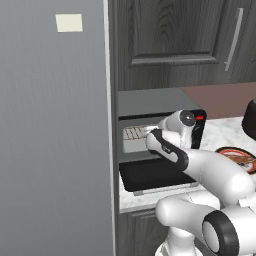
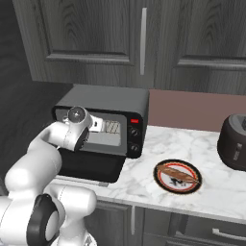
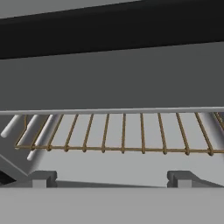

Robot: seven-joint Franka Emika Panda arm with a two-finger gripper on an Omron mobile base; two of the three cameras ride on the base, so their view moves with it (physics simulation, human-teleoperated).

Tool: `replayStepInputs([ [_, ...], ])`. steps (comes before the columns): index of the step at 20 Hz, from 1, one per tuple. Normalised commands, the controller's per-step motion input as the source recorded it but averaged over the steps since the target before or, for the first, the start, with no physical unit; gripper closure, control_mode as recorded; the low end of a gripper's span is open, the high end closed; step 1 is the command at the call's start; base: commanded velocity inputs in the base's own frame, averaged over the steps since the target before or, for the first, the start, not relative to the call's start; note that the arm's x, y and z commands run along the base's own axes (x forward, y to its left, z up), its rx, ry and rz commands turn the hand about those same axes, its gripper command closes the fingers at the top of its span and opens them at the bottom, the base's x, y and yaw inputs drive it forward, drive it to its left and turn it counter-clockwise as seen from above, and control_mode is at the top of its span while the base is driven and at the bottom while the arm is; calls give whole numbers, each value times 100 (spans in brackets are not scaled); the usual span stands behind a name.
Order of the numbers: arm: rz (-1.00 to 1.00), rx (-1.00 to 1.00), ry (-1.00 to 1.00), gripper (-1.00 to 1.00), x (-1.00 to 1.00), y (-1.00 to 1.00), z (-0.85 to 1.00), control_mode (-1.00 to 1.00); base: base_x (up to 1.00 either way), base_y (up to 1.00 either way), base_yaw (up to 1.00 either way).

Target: Pull the toaster oven rack outwards. Pick up the baguette from the plate and place it on the toaster oven rack. Close the toaster oven door fully and set the temperature to the lowest setting.

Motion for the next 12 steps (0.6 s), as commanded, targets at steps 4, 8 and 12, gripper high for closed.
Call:
replayStepInputs([
  [4,0,0,0,-100,0,0,-20,-100,0,0,0],
  [8,0,0,0,-100,0,0,-14,-100,0,0,0],
  [12,0,0,0,-100,4,0,-1,-100,0,0,0],
])
